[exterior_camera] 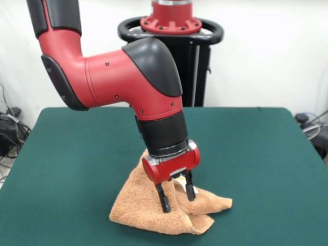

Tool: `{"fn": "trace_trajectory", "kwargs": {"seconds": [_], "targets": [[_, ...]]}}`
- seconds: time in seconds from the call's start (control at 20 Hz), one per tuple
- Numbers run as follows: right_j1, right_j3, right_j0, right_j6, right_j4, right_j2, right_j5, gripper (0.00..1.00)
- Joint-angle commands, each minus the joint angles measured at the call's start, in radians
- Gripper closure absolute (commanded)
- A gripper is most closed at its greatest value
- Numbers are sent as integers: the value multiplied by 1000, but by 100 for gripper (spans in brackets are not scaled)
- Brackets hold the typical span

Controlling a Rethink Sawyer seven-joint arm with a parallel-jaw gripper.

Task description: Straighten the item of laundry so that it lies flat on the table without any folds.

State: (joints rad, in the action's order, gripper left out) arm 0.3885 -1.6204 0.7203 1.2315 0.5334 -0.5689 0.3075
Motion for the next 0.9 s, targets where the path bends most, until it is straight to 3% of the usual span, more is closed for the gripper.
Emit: {"fn": "trace_trajectory", "kwargs": {"seconds": [0.05, 0.6, 0.9], "targets": [[-45, -45, -38, 115, 73, 68, -88, 0], [-46, 8, 10, -4, 45, 6, 17, 0], [-45, -2, -1, 29, 64, 23, -41, 0]]}}
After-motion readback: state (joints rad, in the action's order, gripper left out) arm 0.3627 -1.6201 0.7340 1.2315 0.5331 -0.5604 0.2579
